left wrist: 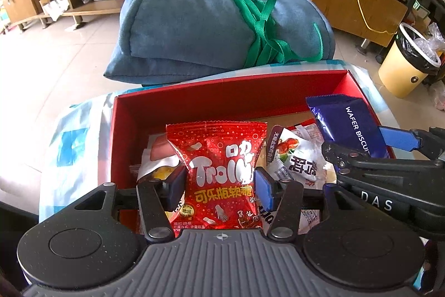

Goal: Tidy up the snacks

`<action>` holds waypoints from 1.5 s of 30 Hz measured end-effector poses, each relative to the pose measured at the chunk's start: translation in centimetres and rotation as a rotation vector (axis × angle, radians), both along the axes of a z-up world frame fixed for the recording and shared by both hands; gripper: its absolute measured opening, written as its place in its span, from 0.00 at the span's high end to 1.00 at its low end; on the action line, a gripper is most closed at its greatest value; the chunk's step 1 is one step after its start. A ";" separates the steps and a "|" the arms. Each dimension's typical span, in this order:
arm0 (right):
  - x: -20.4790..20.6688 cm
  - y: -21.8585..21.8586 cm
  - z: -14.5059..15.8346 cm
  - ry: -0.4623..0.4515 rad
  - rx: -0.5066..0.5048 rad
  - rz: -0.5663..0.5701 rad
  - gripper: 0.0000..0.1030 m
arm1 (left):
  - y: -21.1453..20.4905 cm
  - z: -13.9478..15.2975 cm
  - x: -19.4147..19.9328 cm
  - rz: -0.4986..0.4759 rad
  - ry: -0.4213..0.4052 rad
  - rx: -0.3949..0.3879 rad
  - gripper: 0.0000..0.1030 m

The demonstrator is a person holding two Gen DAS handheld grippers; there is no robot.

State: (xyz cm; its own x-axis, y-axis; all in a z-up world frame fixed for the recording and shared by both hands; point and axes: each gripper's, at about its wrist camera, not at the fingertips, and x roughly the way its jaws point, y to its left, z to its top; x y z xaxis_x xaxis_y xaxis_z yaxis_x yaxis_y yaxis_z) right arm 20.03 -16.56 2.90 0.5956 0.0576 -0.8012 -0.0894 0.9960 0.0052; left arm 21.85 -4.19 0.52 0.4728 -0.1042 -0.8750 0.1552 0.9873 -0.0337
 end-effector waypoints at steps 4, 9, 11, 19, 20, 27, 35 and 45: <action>-0.1 -0.1 0.0 0.002 -0.007 -0.007 0.38 | -0.2 -0.1 0.0 -0.003 -0.002 0.010 0.39; -0.2 -0.4 0.5 -0.008 -0.002 -0.015 0.38 | -0.4 0.3 -0.1 -0.005 -0.029 0.034 0.32; -0.3 -0.5 0.6 -0.009 0.000 -0.019 0.38 | -0.5 0.4 -0.2 -0.003 -0.041 0.049 0.29; -0.5 -0.6 0.9 -0.013 0.002 -0.020 0.38 | -0.4 0.5 -0.1 0.004 -0.032 0.053 0.26; -0.5 -0.6 0.9 -0.014 0.003 -0.020 0.38 | -0.4 0.5 -0.1 0.005 -0.031 0.051 0.26; -1.4 -0.8 1.6 -0.016 -0.001 -0.040 0.38 | 0.4 1.7 -1.2 0.012 -0.057 0.026 0.20; -4.6 -0.9 2.9 -0.018 0.010 -0.050 0.33 | 1.8 2.4 -3.4 0.061 -0.074 0.019 0.17; -8.5 -0.6 3.0 -0.001 0.035 -0.057 0.32 | 2.3 2.7 -7.2 0.056 -0.077 0.016 0.16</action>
State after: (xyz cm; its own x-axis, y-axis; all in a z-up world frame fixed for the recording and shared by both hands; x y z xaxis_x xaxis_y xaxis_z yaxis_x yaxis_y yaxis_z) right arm 11.49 -17.12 5.87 0.5997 0.0511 -0.7986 -0.0325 0.9987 0.0395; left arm 14.67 -1.92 3.22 0.5438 -0.0618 -0.8369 0.1010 0.9949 -0.0078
